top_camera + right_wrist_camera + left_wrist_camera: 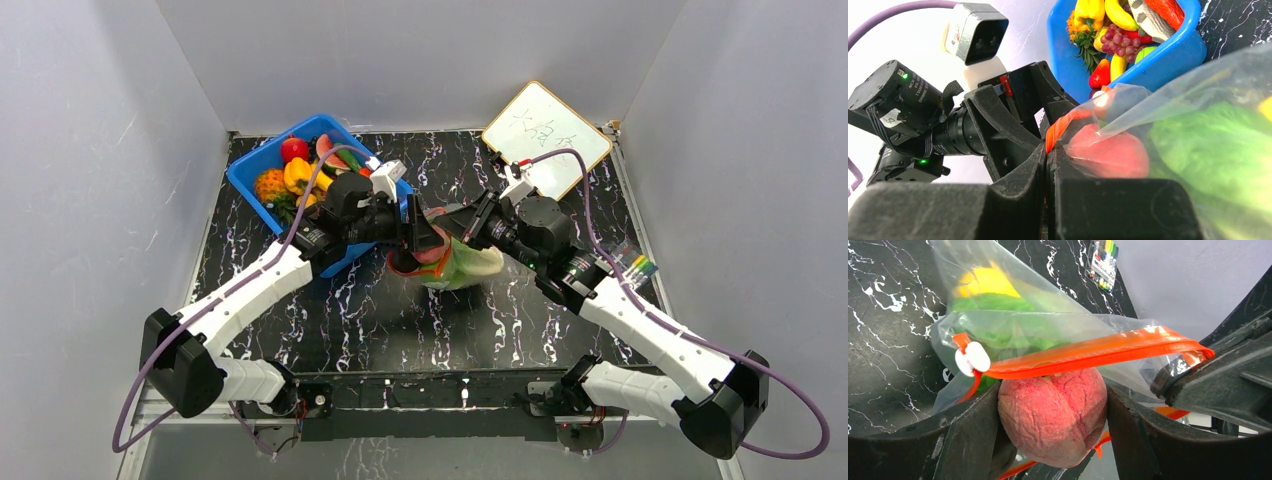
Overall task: Place the food in the zip-top bag and seal the zipper
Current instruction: Place the fake fruit in the zipper food storage bag, then adjust the zipper food storage bag at the center of the board.
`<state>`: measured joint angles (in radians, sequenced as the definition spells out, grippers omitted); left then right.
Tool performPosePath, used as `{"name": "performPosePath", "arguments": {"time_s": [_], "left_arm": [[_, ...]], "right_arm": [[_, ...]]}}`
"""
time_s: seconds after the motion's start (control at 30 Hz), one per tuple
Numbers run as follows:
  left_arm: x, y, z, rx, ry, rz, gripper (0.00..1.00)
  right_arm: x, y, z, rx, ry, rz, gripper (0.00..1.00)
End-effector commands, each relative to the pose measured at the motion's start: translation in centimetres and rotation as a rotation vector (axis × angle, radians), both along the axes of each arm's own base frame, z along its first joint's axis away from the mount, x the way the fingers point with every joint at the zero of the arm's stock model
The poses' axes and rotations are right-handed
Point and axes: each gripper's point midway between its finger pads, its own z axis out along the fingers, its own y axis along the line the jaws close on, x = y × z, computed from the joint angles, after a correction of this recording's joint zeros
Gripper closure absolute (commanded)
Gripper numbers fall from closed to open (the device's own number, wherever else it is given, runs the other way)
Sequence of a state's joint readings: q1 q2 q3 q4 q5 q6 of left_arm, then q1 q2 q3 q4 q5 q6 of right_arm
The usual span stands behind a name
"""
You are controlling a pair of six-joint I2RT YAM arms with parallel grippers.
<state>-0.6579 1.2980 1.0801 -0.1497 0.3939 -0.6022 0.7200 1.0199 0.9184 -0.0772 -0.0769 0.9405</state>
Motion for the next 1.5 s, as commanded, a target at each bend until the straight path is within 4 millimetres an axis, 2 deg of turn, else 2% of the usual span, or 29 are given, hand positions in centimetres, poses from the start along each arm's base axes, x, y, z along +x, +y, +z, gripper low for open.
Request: {"name": "performPosePath", "arguments": {"time_s": [0.0, 0.1, 0.2, 0.43, 0.63, 0.73, 0.87, 0.93, 1.03, 1.17, 1.23, 1.3, 1.33, 1.47], "left_arm": [[0.3, 0.3, 1.6, 0.01, -0.035, 0.014, 0.45], [-0.3, 0.5, 2.8, -0.007, -0.049, 0.002, 0.25], [-1.0, 1.0, 3.9, -0.008, -0.065, -0.011, 0.16], [-1.8, 3.5, 5.3, 0.083, -0.118, 0.019, 0.14], [-2.6, 4.3, 7.1, 0.081, -0.155, 0.011, 0.13], [-2.3, 5.4, 6.9, 0.137, -0.163, 0.049, 0.17], [-1.7, 8.0, 5.7, 0.249, -0.187, 0.143, 0.32], [-1.9, 8.6, 5.1, 0.271, -0.193, 0.147, 0.38], [-2.6, 8.5, 4.1, 0.263, -0.189, 0.111, 0.44], [-3.3, 7.6, 2.3, 0.25, -0.164, 0.043, 0.44], [-3.0, 7.6, 1.2, 0.275, -0.153, 0.043, 0.46], [-2.1, 8.5, 0.0, 0.344, -0.151, 0.086, 0.54], [-1.8, 8.8, -0.4, 0.368, -0.149, 0.098, 0.54], [-1.6, 8.4, -0.4, 0.367, -0.165, 0.072, 0.51]], "right_arm": [[-0.3, 0.3, 5.7, 0.139, -0.141, 0.015, 1.0], [0.0, 0.0, 5.4, 0.123, -0.145, -0.007, 1.0], [0.3, -0.5, 5.3, 0.1, -0.151, -0.036, 1.0], [0.3, -1.1, 5.9, 0.092, -0.171, -0.057, 1.0], [0.1, -1.1, 6.2, 0.097, -0.174, -0.052, 1.0], [0.0, -1.2, 6.5, 0.101, -0.181, -0.052, 1.0], [-0.2, -1.5, 6.7, 0.099, -0.185, -0.055, 1.0], [-0.3, -1.5, 6.8, 0.101, -0.184, -0.054, 1.0], [-0.4, -1.6, 6.8, 0.1, -0.185, -0.054, 1.0], [-0.5, -1.6, 6.9, 0.105, -0.186, -0.048, 1.0], [-0.6, -1.5, 7.0, 0.109, -0.186, -0.044, 1.0], [-0.6, -1.5, 6.9, 0.108, -0.184, -0.041, 1.0], [-0.6, -1.5, 7.0, 0.109, -0.185, -0.04, 1.0], [-0.7, -1.4, 6.8, 0.107, -0.182, -0.037, 1.0]]}}
